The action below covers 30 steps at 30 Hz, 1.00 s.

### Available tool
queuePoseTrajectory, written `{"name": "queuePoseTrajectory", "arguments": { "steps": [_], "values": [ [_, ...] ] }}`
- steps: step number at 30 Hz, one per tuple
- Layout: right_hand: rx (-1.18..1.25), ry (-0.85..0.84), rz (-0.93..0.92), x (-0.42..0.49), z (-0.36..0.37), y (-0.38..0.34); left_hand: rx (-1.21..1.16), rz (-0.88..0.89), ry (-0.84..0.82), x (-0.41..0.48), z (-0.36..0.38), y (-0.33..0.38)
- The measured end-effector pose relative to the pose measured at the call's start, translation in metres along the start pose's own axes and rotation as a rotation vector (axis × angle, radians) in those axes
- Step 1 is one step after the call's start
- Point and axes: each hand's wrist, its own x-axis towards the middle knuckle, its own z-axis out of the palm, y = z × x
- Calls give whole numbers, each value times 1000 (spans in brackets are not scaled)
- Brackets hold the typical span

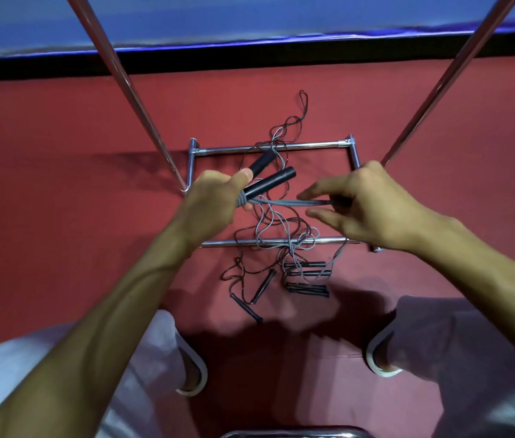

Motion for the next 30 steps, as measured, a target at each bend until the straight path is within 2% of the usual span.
{"name": "queuePoseTrajectory", "arguments": {
  "steps": [3, 5, 7, 11, 13, 15, 22, 26, 30],
  "values": [
    [-183, 8, -37, -2, 0, 9, 27, -36, -80, 1, 1, -3],
    [-163, -43, 10, -2, -2, 12, 47, -33, -100, 1, 3, -4],
    [138, -156, 209, 0, -1, 10, 79, -4, -106, 0, 6, -2],
    [876, -297, 777, 6, -4, 14, 260, 89, -157, -9, 17, 4],
    [1155, -334, 994, 10, -8, 18, 344, 161, -172, -14, 22, 6],
    [1335, -337, 1123, 13, -8, 19, 422, 229, -170, -19, 27, 8],
    [1652, -270, 1200, 14, 5, 7, 702, 226, -222, -31, 46, 10],
    [1657, -344, 1154, 20, 9, -9, 784, 211, -235, -33, 54, 11],
    [1546, -400, 1120, 20, 5, -5, 730, 149, -309, -31, 51, 10]
  ]
}}
